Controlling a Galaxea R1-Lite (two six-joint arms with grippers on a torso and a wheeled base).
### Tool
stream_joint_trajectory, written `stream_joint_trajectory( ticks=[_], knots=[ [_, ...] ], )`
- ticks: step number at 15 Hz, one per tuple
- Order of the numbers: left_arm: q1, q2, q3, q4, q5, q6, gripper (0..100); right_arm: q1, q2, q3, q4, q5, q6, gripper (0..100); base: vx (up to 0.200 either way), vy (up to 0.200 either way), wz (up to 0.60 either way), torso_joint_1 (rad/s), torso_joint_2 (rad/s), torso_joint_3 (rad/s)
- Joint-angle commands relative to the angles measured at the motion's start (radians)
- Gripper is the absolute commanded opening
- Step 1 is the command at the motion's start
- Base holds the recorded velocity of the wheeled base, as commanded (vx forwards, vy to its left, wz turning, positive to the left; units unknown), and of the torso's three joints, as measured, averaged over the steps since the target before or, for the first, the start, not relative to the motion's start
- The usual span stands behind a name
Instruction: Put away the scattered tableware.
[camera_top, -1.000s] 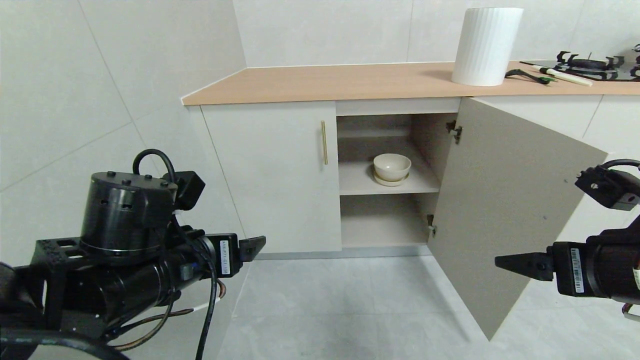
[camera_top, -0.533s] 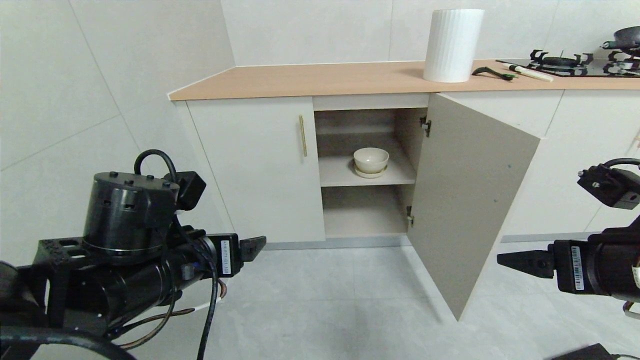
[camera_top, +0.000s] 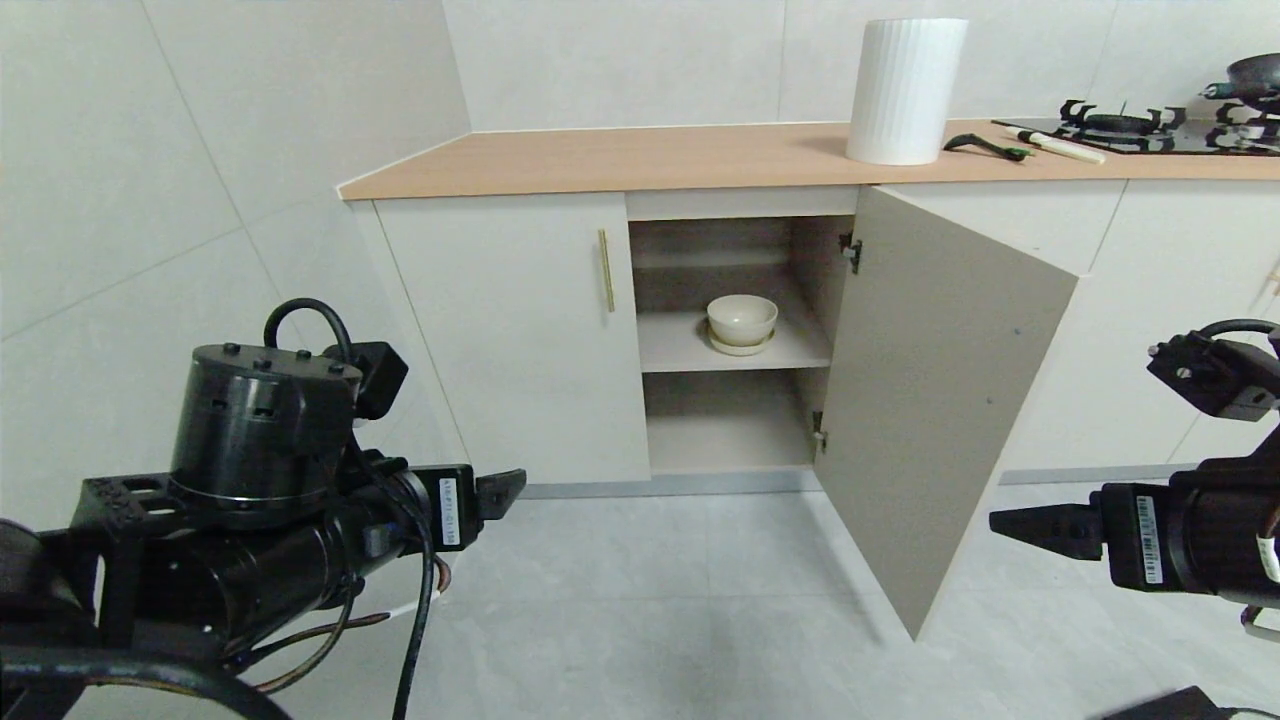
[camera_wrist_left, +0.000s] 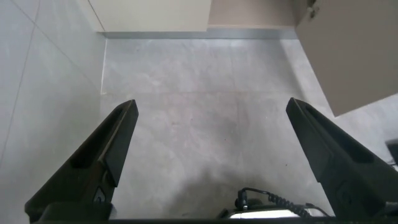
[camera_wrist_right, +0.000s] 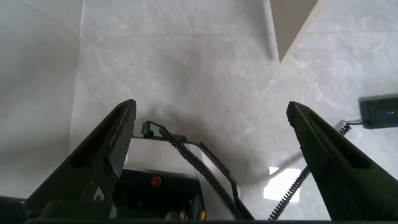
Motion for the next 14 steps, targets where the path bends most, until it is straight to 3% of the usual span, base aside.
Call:
stream_joint_trajectory(
  ticks=[1,5,14],
  knots=[
    [0.000,0.004,0.001,0.001,0.001,0.000,100,0.000,0.004,0.000,0.000,0.000,0.000,100,0.200,0.000,0.00,-0.002,0.01,-0.002],
    [0.000,0.010,0.001,0.001,0.001,0.000,100,0.000,0.004,0.000,0.000,0.000,0.000,100,0.200,0.000,0.00,0.005,0.00,0.004],
    [0.002,0.021,-0.002,-0.002,0.008,0.000,100,-0.001,0.004,0.000,0.000,0.000,0.000,100,0.000,0.000,0.00,0.000,0.00,0.000]
  ],
)
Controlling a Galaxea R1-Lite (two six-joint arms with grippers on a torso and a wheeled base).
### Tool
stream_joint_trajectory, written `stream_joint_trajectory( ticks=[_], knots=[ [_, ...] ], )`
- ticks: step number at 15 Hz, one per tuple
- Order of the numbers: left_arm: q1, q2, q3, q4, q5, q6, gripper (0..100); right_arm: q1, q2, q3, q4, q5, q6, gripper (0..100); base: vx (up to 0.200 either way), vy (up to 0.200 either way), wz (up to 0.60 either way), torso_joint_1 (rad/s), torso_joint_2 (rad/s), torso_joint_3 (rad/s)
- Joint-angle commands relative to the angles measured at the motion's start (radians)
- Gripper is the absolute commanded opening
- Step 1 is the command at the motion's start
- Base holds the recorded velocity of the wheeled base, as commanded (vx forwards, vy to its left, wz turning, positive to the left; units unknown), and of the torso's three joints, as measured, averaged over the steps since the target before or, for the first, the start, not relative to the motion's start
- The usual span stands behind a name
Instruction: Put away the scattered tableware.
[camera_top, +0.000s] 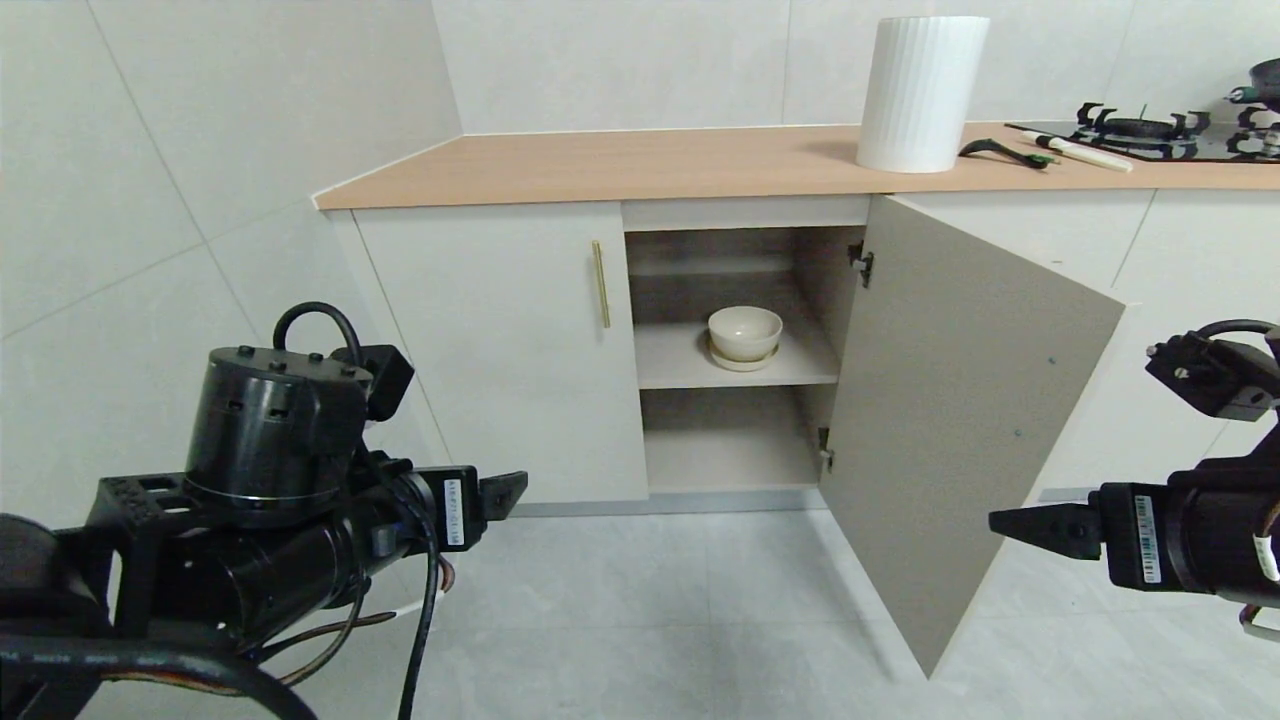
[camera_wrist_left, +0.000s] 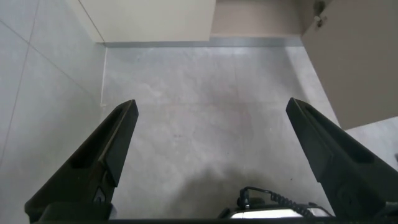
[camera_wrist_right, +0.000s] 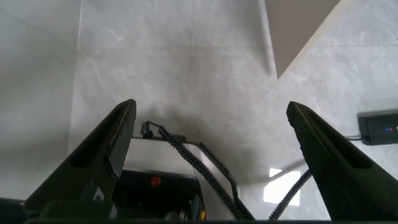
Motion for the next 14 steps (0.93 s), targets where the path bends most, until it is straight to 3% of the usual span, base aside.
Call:
stream_joint_trajectory(
  ticks=[1,8,14],
  knots=[
    [-0.001,0.008,0.000,0.000,0.009,0.001,100,0.000,0.001,0.000,0.000,0.000,0.000,100,0.000,-0.200,0.00,0.002,0.00,0.007],
    [-0.001,0.013,0.000,0.000,0.017,0.001,100,-0.007,0.001,0.000,0.000,-0.004,0.000,100,0.000,-0.200,0.00,0.004,0.00,0.004],
    [-0.001,0.011,0.001,-0.001,0.017,-0.001,100,-0.216,0.066,-0.040,-0.022,-0.046,0.000,100,0.000,-0.033,0.00,0.001,0.00,0.001]
  ],
)
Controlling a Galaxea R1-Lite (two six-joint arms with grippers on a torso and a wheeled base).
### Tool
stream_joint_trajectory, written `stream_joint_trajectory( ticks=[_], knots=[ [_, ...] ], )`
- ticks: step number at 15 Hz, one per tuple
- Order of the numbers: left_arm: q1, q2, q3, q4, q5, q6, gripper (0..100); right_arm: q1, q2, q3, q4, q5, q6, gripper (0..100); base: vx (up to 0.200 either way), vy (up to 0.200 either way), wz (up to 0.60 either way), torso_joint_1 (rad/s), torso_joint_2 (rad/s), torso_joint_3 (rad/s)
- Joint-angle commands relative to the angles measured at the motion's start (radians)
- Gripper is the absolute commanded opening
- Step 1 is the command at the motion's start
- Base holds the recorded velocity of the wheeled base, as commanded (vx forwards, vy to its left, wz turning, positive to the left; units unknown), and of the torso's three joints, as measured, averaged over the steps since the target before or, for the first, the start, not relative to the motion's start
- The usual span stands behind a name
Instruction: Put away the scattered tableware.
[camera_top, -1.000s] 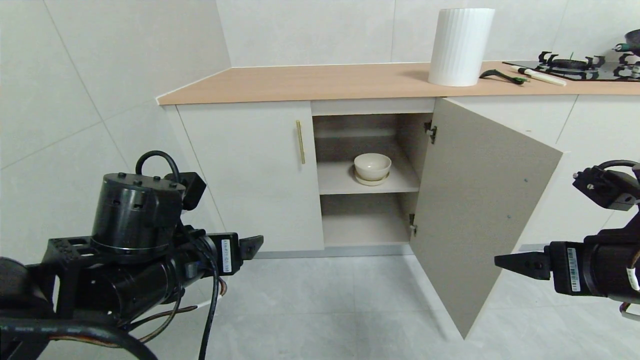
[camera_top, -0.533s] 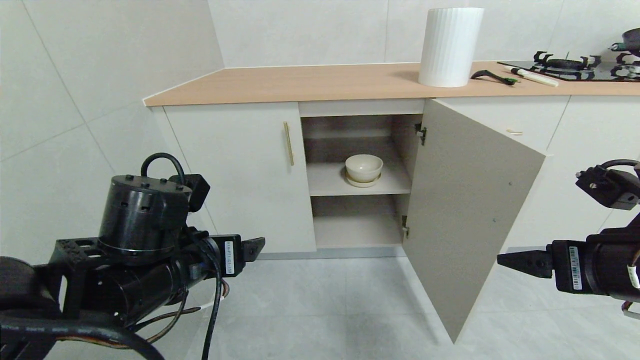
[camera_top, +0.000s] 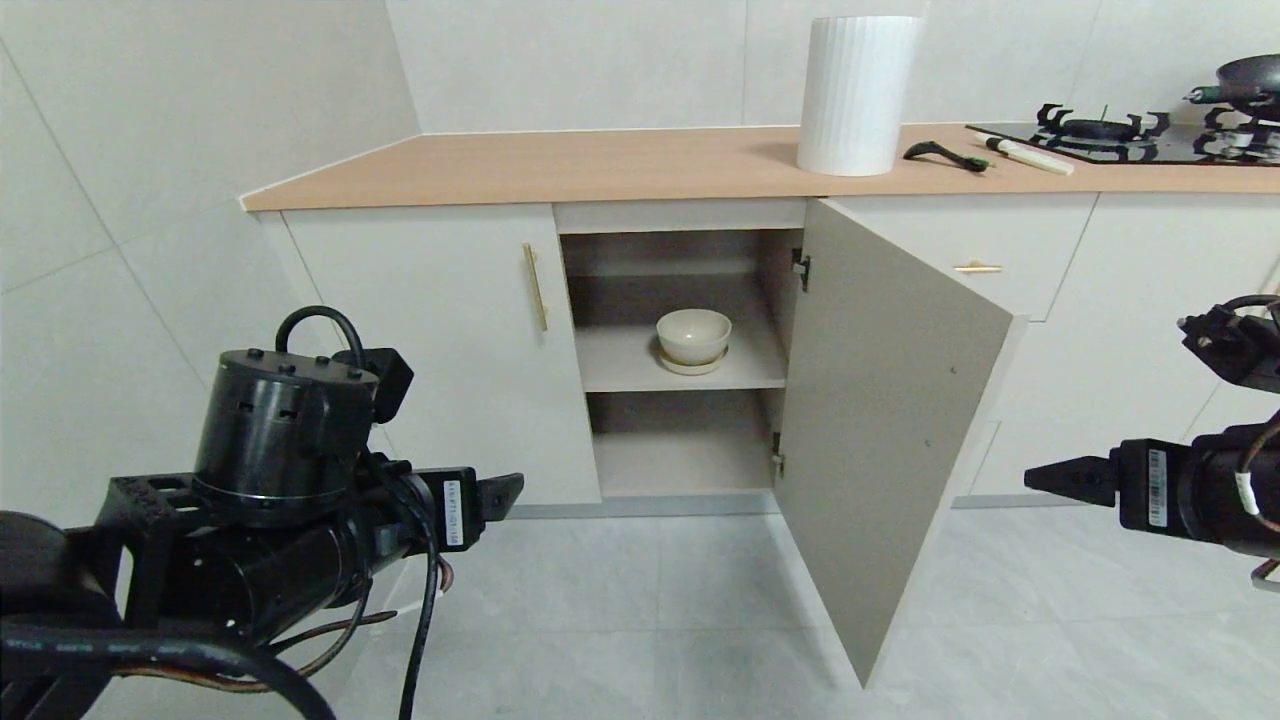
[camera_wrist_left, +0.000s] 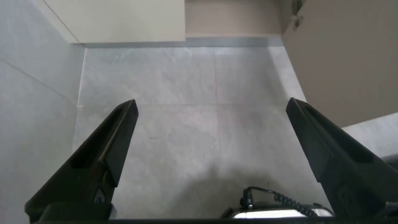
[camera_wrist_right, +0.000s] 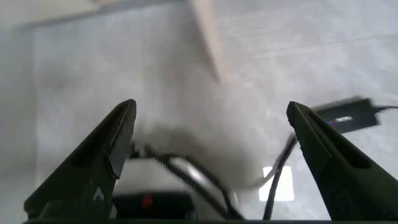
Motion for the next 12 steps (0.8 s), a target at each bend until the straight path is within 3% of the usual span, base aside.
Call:
stream_joint_trajectory(
  ticks=[1,4,8,12],
  knots=[
    [-0.002,-0.003,0.000,-0.001,0.000,-0.001,100,-0.078,0.060,-0.011,-0.061,-0.005,0.003,100,0.000,0.000,0.00,0.000,0.00,0.000],
    [0.003,-0.026,-0.003,-0.001,0.000,0.001,100,-0.161,0.164,-0.004,-0.196,-0.060,0.001,100,0.000,0.000,0.00,0.000,0.00,0.000],
    [0.003,-0.055,-0.003,0.002,0.000,0.001,100,-0.268,0.336,-0.075,-0.337,-0.057,-0.080,100,0.000,0.000,0.00,0.000,0.00,0.000],
    [0.004,-0.066,-0.002,0.002,-0.002,0.001,100,-0.270,0.429,-0.161,-0.353,-0.053,-0.122,100,0.000,0.000,0.00,0.000,0.00,0.000]
  ],
)
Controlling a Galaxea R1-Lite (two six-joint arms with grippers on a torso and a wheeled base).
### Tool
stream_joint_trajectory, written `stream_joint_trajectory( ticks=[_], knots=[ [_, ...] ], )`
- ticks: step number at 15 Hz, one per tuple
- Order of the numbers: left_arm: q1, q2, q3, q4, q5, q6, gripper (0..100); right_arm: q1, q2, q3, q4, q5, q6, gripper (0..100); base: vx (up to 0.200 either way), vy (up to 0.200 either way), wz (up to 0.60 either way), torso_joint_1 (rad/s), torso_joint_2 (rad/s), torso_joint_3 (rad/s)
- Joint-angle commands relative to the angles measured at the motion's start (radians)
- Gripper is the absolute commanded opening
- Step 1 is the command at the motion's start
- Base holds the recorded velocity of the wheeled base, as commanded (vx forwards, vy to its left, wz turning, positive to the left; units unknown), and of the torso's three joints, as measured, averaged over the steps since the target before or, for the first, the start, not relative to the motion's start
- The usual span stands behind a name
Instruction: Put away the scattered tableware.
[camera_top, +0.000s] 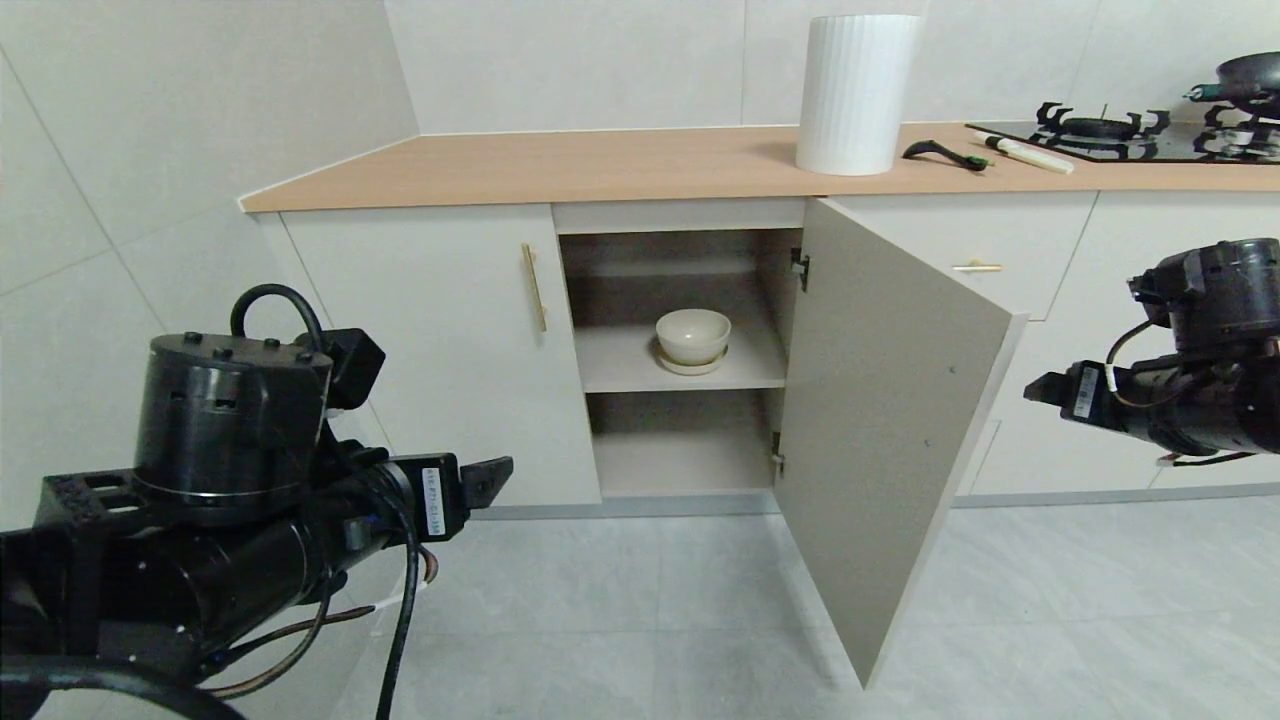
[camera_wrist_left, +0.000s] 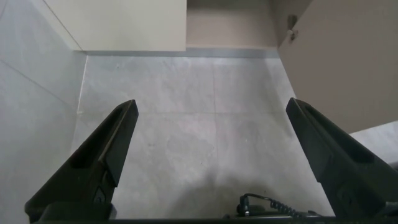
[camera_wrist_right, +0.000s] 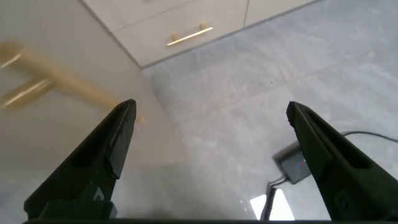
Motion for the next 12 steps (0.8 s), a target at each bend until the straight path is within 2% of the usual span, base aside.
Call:
stream_joint_trajectory(
  ticks=[1,8,12],
  knots=[
    [0.000,-0.016,0.000,0.000,-0.001,0.000,100,-0.002,0.084,-0.047,0.000,0.001,-0.003,100,0.000,0.000,0.00,0.000,0.00,0.000],
    [0.000,-0.024,0.006,0.000,-0.001,0.000,100,0.025,0.085,-0.041,0.000,0.101,0.005,100,0.000,0.000,0.00,0.000,0.00,0.000],
    [-0.001,-0.029,0.000,0.000,-0.001,0.000,100,0.096,0.091,-0.052,-0.003,0.139,0.014,100,0.000,0.000,0.00,0.000,0.00,0.000]
  ],
)
